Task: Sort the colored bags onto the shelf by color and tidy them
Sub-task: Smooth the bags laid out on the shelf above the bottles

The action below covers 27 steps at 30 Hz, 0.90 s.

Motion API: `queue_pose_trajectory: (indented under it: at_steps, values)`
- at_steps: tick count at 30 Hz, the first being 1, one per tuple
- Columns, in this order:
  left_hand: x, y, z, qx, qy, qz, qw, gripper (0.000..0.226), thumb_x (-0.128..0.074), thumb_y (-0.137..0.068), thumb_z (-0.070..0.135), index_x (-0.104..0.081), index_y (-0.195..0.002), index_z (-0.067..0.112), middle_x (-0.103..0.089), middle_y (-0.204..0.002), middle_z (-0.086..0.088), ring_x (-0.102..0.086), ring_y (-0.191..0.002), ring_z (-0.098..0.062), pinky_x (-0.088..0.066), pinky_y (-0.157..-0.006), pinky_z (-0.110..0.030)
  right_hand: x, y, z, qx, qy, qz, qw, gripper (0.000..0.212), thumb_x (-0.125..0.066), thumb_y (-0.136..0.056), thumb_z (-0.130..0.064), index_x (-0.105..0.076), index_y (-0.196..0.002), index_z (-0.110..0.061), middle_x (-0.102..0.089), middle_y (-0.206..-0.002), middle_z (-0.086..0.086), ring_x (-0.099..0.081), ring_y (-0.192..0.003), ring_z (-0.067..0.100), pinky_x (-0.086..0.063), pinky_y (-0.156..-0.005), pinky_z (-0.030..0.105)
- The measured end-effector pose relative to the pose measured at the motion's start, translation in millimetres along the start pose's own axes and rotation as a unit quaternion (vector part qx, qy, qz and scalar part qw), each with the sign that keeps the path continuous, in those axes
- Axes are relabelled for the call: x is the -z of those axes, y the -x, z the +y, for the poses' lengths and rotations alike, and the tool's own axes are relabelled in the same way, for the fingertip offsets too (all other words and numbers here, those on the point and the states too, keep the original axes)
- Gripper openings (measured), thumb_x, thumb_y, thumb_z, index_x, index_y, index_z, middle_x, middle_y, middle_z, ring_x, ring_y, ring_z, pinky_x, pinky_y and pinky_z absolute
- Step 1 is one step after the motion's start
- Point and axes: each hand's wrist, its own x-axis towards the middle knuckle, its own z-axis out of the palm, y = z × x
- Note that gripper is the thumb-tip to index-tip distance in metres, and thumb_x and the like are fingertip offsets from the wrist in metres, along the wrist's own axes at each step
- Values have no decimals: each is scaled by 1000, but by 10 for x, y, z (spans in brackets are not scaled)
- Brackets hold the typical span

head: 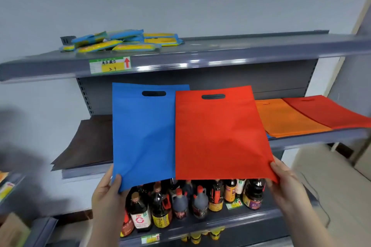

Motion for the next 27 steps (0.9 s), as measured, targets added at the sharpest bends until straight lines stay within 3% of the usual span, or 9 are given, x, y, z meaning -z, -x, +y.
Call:
queue_pose_trajectory:
  at_steps: [6,12,15,17,20,23,27]
  values:
    - [-803,197,-428,13,-18,-25,999,39,-40,-98,1,-50,-135,10,-63,-119,4,-65,-102,-8,-56,-78,-23,590,-291,-574,51,-14,12,999,64,-32,-99,1,-77,-59,-20,-73,-70,-4,-68,-63,2,-51,-52,11]
    - [-1445,83,-688,44,-36,2,998,37,-41,-98,0,-54,-130,12,-63,-118,-2,-62,-99,-11,-58,-70,-22,904,-655,-1028,87,-36,57,994,69,-30,-98,2,-74,-50,-20,-70,-62,-5,-66,-55,2,-51,-51,10]
    - [-1725,-6,-789,47,-51,6,998,36,-41,-98,-1,-56,-127,13,-64,-111,2,-62,-93,-8,-57,-70,-21,1023,-890,-1145,93,-53,74,992,68,-31,-98,2,-74,-50,-20,-71,-62,-5,-66,-56,2,-51,-50,11]
    - [-1879,-92,-876,54,-62,11,997,36,-41,-97,-2,-55,-128,10,-63,-111,0,-62,-94,-11,-55,-78,-27,1062,-1044,-1189,96,-62,77,990,64,-34,-97,2,-74,-52,-20,-71,-64,-5,-66,-57,2,-51,-51,11]
    - [-2076,-291,-1047,64,-78,24,995,38,-42,-96,-5,-56,-128,10,-61,-118,-5,-60,-101,-21,-49,-83,-32,1060,-1256,-1245,104,-61,62,991,45,-53,-84,1,-74,-52,-21,-71,-63,-5,-66,-56,2,-51,-52,10]
    - [-2258,-486,-1231,78,-94,35,992,38,-43,-95,-7,-58,-126,10,-60,-120,-5,-60,-104,-23,-49,-82,-33,1091,-1505,-1293,102,-57,68,991,66,-33,-97,2,-74,-51,-21,-71,-62,-6,-65,-54,1,-50,-52,10]
    - [-2475,-731,-1473,103,-116,24,988,40,-45,-94,-7,-56,-129,9,-58,-124,-8,-58,-107,-26,-49,-84,-34,1062,-1826,-1342,93,-54,75,991,69,-30,-99,2,-73,-50,-19,-70,-62,-6,-66,-57,0,-50,-51,11]
